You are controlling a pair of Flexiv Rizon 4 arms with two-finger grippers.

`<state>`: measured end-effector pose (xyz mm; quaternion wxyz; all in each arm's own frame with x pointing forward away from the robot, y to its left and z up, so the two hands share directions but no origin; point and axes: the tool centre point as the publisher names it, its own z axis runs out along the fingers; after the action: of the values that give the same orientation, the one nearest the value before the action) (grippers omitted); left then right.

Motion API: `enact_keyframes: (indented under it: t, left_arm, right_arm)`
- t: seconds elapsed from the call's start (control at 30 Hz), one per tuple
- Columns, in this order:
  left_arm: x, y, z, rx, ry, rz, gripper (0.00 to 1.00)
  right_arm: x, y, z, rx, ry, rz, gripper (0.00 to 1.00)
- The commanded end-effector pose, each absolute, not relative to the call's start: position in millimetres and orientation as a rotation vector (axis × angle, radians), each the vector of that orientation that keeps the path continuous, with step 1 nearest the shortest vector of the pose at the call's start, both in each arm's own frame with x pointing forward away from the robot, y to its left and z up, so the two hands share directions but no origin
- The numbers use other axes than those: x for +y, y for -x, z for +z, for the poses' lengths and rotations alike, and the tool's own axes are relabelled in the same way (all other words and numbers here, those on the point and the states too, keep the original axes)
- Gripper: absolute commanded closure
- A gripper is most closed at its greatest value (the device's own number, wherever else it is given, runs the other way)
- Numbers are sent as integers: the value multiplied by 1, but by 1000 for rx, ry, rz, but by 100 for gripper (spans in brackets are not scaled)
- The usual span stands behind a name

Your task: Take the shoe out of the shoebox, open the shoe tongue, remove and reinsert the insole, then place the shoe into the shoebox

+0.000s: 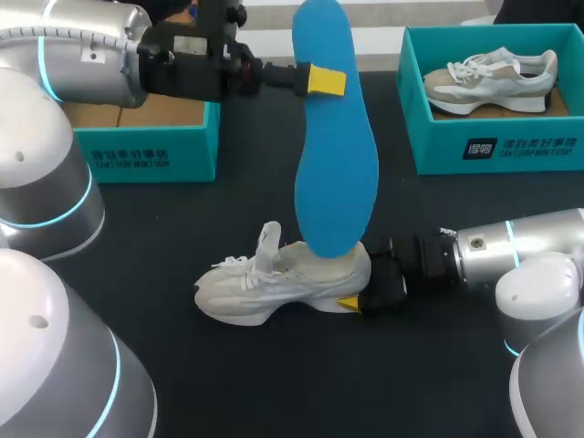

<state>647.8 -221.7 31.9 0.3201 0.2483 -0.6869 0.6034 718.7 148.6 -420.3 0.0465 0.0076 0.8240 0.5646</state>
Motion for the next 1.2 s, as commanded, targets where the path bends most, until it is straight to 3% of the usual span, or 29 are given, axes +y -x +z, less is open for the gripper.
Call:
enact_keyframes:
  t: [0.03,1.1,1.13,1.17,1.2]
  left_arm:
    - [-217,-641,41,-1778,-671,1508,100]
    - [-225,-628,51,-1663,-654,1448,100]
    - [-225,-628,51,-1663,-654,1448,100]
    - [-225,-628,51,-1663,-654,1448,100]
    - [-225,-628,51,-1663,-654,1448,100]
  right_arm:
    - [154,-721,-427,2516,-24,1719,100]
    - [154,-721,-427,2516,-24,1719,99]
    - [154,-721,-427,2516,-24,1719,82]
    - [154,-721,-427,2516,-24,1719,6]
    - [154,-721,-427,2516,-24,1719,0]
